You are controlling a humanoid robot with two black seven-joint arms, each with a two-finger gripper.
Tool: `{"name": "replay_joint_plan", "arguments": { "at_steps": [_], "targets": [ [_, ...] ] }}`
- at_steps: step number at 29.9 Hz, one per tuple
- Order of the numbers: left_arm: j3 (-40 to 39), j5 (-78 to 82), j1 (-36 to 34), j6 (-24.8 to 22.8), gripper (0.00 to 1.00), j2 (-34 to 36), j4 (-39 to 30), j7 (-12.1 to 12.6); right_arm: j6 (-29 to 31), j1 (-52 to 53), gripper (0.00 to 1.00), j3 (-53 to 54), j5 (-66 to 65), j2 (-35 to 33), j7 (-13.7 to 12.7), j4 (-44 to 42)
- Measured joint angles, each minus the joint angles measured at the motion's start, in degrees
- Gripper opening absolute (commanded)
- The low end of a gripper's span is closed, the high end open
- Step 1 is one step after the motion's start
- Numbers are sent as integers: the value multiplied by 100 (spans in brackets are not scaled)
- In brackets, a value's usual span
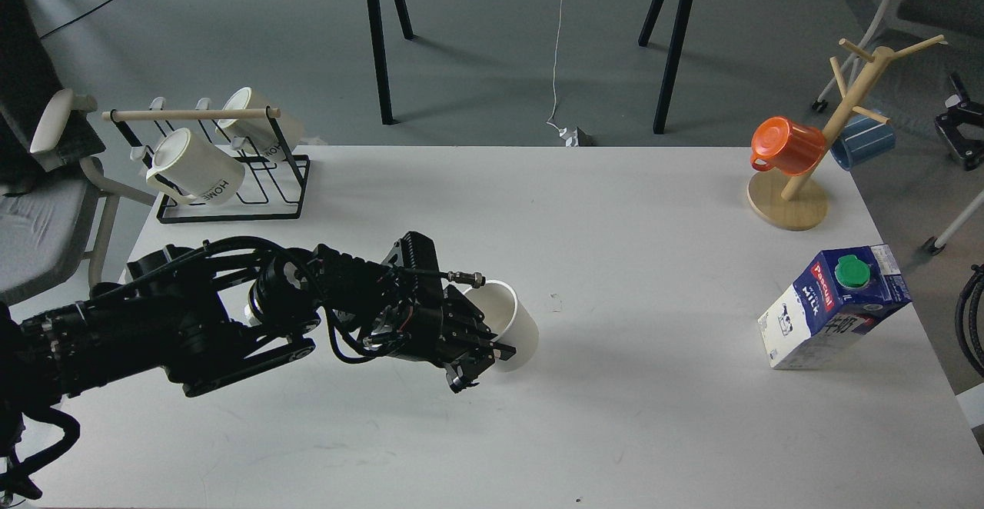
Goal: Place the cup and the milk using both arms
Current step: 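Carry the white mug toward the table center and lower it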
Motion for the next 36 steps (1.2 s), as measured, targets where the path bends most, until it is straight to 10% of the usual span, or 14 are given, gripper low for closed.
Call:
{"name": "replay_joint_plan", "arguments": {
  "at_steps": [14, 19, 36],
  "targets": [
    [-14, 0, 14, 11, 22, -9, 1, 0, 0, -45, 98, 0, 0, 8, -3, 3],
    [-10, 0, 14, 14, 69, 0, -16, 0, 0, -45, 98, 0, 0, 20, 1, 3],
    [-87, 0, -17, 195, 77, 87, -104, 0, 0, -48, 98, 14, 0, 78, 3, -3]
  ]
}}
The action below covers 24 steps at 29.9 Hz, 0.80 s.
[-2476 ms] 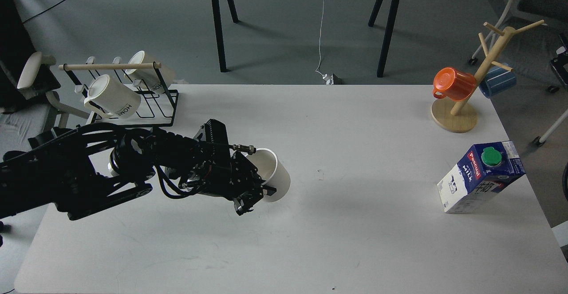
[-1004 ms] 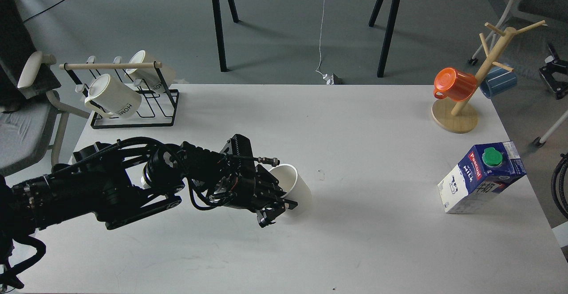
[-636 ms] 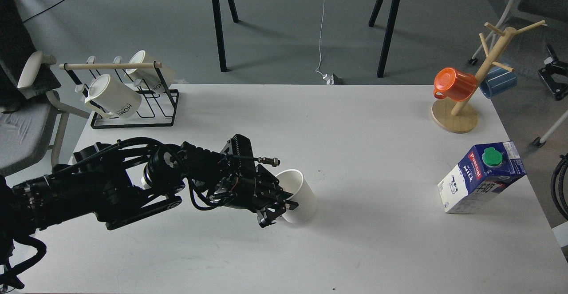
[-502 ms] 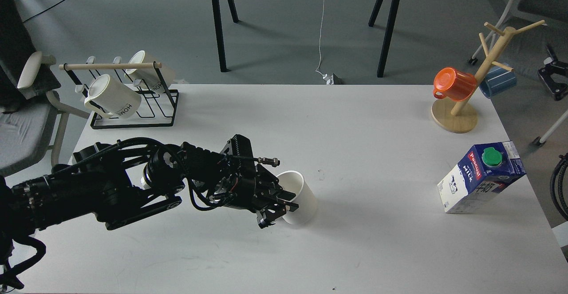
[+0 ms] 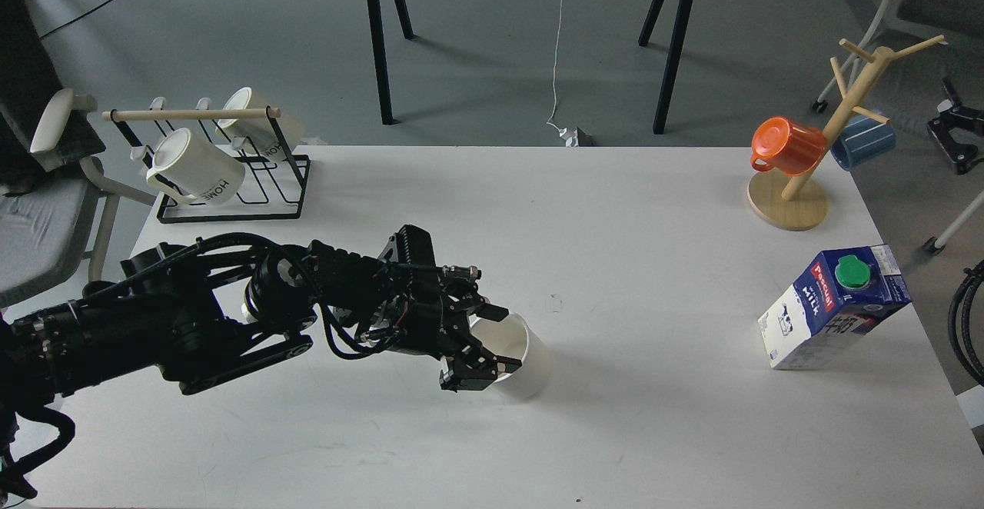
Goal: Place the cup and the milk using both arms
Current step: 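Carry the white mug toward the table center and lower it, then release the mug and withdraw the left gripper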
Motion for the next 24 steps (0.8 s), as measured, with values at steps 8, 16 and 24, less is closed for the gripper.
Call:
{"name": "replay_joint_plan", "arguments": {
  "at_steps": [8, 16, 24],
  "targets": [
    [-10, 0, -8, -16, 79, 21, -5, 0, 0, -16, 98, 3, 0, 1, 0, -8],
    [-514, -630, -58, -215, 94, 156, -59, -2, 0, -15, 98, 9, 0, 18, 0, -6],
    [-2461, -3682, -389, -1782, 99, 813, 16, 1, 0, 13, 98, 71, 0, 34, 0, 10]
  ]
}}
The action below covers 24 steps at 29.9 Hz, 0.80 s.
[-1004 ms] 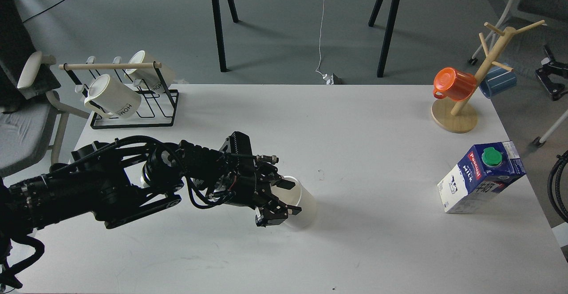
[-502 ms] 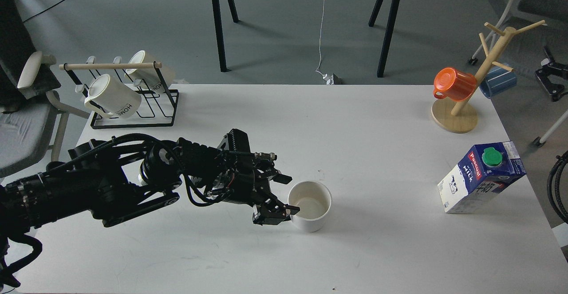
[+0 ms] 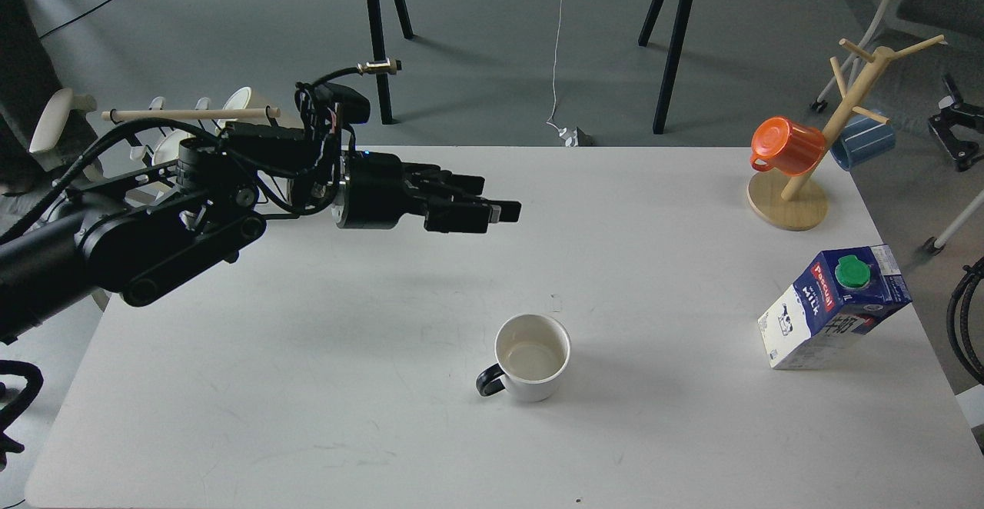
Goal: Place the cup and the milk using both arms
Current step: 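Release the mug and withdraw the left gripper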
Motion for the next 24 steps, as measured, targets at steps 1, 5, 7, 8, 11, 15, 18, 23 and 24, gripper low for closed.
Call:
{"name": "replay_joint_plan", "arguments": {
  "at_steps": [1, 5, 7, 8, 11, 15, 18, 23, 24],
  "targets": [
    [-290, -413, -12, -39, 99, 100, 55, 0, 0, 5, 98, 1, 0, 3, 0, 9],
    [-1072, -1878, -16, -76, 99, 546, 377, 0, 0, 37, 98, -7, -12, 0, 0, 39],
    [-1258, -2795, -7, -78, 99, 794, 729, 0, 0, 55, 98, -34, -33, -37, 0, 83],
    [-1293, -3343, 10, -78, 100, 914, 955, 1, 0, 77, 98, -44, -46, -58, 0, 135],
    [-1323, -4948, 64, -78, 100, 1210, 1611, 0, 0, 215, 98, -63, -161, -115, -2, 269],
    [-1305, -6881, 150, -75, 100, 1409, 2465, 1, 0, 412, 98, -65, -132, -418, -153, 433],
    [-1303, -7993, 231, -75, 100, 1507, 2734, 0, 0, 394, 98, -21, 569, -730, -282, 884],
    [-1304, -8778, 498, -78, 100, 1455, 2817, 0, 0, 65, 98, -37, 2662, -1670, -382, 1649],
    [-1311, -8830, 565, -78, 100, 1416, 2820, 0, 0, -55, 98, -46, 3027, -1863, -388, 1768]
  ]
}}
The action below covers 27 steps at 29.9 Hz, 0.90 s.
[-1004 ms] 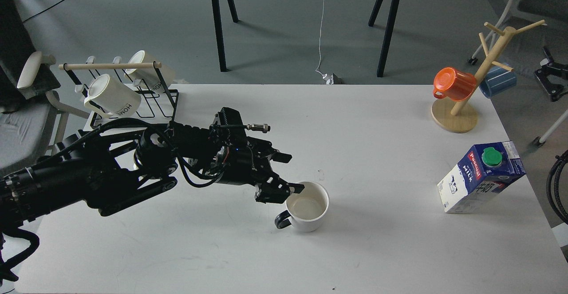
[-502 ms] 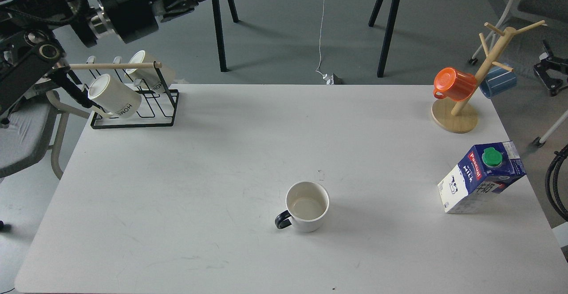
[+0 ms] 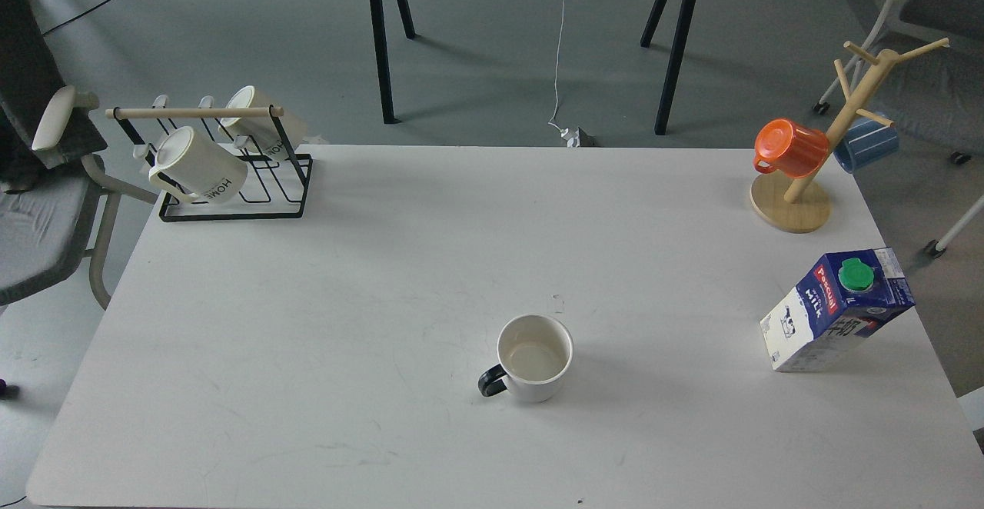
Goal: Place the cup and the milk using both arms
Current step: 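Release the mug and withdraw the left gripper, then reach the right gripper to the milk carton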
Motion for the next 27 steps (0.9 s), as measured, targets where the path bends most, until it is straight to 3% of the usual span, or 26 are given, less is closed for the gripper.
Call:
{"name": "replay_joint_plan", "arguments": {
  "at_steps": [4, 12, 27],
  "targets": [
    [-28, -70, 266, 0, 100, -94, 2, 0, 0, -590, 98, -30, 854, -628, -8, 383],
    [-48, -263, 619, 0, 100, -104, 3, 0, 0, -1954, 98, -48, 1543, -1257, -79, 1178],
    [-78, -277, 797, 0, 100, -117, 19, -1, 0, -3948, 98, -72, 1588, -1449, -924, 1575]
  ]
}}
